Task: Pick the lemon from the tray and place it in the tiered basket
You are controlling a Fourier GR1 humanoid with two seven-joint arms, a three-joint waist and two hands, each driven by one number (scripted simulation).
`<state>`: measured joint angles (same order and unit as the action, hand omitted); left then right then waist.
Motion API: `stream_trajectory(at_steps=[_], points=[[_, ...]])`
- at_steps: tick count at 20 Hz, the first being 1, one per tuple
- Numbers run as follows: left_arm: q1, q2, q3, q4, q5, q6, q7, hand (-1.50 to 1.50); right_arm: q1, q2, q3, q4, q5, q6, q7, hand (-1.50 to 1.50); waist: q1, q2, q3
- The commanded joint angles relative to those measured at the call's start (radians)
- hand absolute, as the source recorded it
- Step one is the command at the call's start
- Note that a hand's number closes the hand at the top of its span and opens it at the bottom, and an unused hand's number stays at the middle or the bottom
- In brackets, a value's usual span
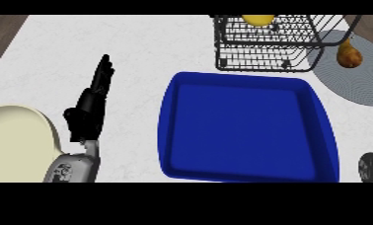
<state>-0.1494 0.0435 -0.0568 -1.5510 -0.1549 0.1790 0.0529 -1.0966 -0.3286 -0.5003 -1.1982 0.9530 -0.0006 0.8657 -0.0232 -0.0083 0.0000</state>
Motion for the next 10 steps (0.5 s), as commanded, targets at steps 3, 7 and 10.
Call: stream_trajectory(at_steps=[3, 7, 10], points=[[0.056, -0.004, -0.005, -0.032, -0.002, 0.007, 0.005, 0.00, 0.217, -0.030, -0.151, -0.318, -0.180, 0.091, 0.021, -1.50, -0.028, -0.012, 0.002], [0.023, 0.003, 0.006, -0.023, -0.009, 0.012, 0.016, 0.00, 0.417, -0.018, -0.212, -0.586, -0.303, 0.223, 0.015, -1.50, -0.037, -0.010, 0.001], [0.012, 0.007, 0.009, -0.035, -0.010, 0.012, 0.040, 0.00, 0.554, -0.054, -0.349, -0.673, -0.461, 0.323, -0.049, -1.50, -0.039, -0.008, 0.002]])
